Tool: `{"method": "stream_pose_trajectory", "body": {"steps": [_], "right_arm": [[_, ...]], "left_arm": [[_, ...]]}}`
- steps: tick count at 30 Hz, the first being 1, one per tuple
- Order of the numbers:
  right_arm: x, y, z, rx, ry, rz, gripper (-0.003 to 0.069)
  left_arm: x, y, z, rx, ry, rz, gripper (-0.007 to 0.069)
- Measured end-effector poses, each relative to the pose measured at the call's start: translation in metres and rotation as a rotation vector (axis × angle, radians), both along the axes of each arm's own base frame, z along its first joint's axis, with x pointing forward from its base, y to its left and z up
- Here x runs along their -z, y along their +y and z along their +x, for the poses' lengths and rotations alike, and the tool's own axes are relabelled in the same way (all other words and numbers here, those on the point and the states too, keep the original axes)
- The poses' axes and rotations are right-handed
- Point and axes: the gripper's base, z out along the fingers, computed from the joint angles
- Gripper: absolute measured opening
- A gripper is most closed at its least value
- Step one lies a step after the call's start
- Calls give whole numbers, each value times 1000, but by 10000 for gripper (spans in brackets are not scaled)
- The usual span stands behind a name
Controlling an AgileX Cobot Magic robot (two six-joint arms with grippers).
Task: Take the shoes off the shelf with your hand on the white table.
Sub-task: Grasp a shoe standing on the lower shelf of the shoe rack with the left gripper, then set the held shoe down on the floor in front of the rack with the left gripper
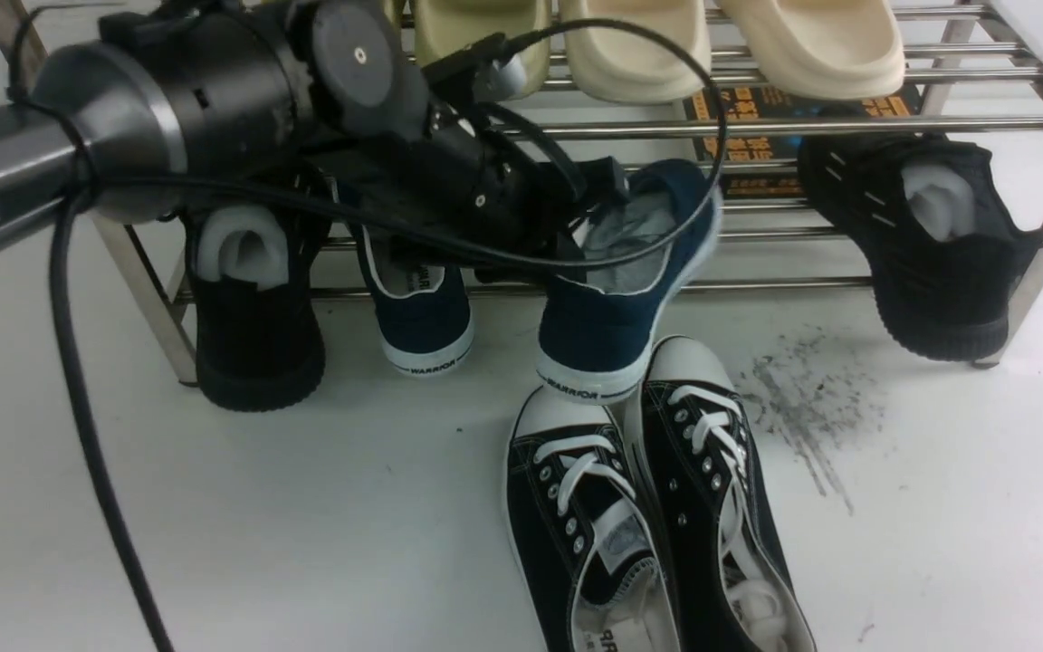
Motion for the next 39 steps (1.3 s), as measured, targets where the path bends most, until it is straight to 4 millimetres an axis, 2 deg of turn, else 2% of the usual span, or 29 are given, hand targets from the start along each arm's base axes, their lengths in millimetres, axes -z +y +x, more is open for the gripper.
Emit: {"method": "stream_pose_trajectory", "body": {"steps": [10, 15, 19, 21, 23, 28, 31, 34, 36, 37, 39], "right_arm": [[0, 0, 0, 0, 0, 0, 37], [0, 0, 0, 0, 0, 0, 37], [0, 0, 0, 0, 0, -1, 37], [0, 0, 0, 0, 0, -1, 37], [0, 0, 0, 0, 0, -1, 37], [0, 0, 0, 0, 0, -1, 37], [0, 0, 0, 0, 0, -1, 37], [0, 0, 0, 0, 0, -1, 37], [0, 0, 0, 0, 0, -1, 37], [0, 0, 0, 0, 0, -1, 37], [0, 0, 0, 0, 0, -1, 37]], "left_arm": [[-39, 13, -51, 264, 65, 27, 52], [-70, 36, -91, 329, 32, 70, 52], [-80, 62, -125, 293, 13, 114, 52], [-73, 80, -149, 237, 39, 138, 52], [-66, 89, -160, 200, 58, 158, 52], [-23, 124, -200, -33, 166, 181, 52], [0, 136, -211, -148, 199, 190, 52], [33, 149, -219, -295, 225, 205, 52], [41, 153, -218, -346, 214, 197, 52], [55, 155, -218, -396, 208, 195, 52], [68, 157, -215, -446, 185, 182, 52]]}}
